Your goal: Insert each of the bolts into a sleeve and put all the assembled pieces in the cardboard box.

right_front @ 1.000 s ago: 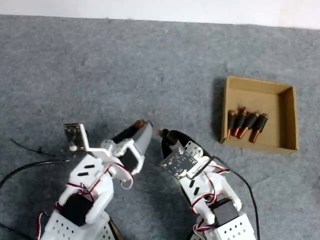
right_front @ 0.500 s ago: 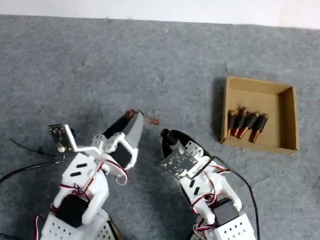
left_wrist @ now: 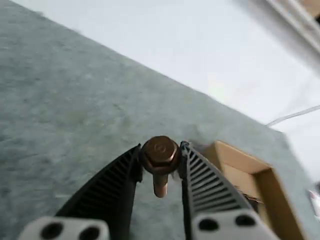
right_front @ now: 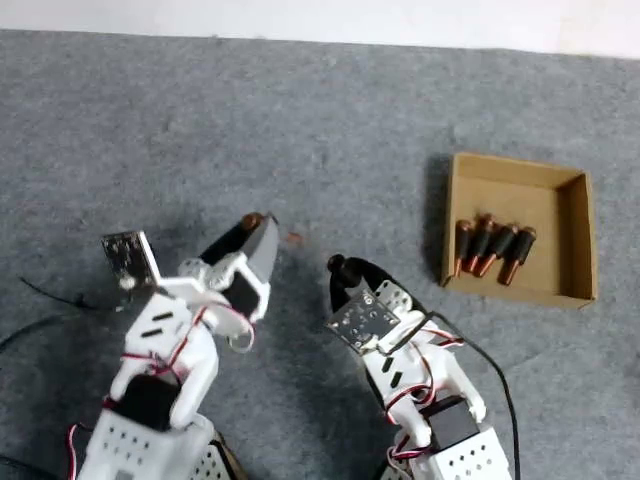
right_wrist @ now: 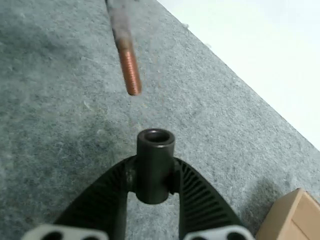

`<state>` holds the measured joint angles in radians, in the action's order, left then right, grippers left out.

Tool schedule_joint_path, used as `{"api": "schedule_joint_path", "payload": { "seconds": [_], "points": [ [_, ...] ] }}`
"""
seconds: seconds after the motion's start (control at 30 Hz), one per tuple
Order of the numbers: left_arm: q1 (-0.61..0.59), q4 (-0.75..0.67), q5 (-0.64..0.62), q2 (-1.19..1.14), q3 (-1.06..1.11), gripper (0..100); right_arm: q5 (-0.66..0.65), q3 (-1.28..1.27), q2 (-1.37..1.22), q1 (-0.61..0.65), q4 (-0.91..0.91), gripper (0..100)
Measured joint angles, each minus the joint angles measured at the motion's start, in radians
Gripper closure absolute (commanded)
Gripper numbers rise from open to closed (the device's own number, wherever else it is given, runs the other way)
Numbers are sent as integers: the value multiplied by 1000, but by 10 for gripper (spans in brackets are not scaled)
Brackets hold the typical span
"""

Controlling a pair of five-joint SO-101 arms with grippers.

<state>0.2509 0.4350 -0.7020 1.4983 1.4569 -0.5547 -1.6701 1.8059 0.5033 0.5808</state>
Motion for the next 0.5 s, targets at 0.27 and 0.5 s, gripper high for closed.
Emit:
{"api": "schedule_joint_path", "payload": {
  "seconds": [0.27,0.5],
  "points": [
    [-75,-157,0,-724,-232,995,0,0,0,-25,0,994],
    [-183,-183,-2,-1318,-569,995,0,0,0,-29,0,994]
  ]
}}
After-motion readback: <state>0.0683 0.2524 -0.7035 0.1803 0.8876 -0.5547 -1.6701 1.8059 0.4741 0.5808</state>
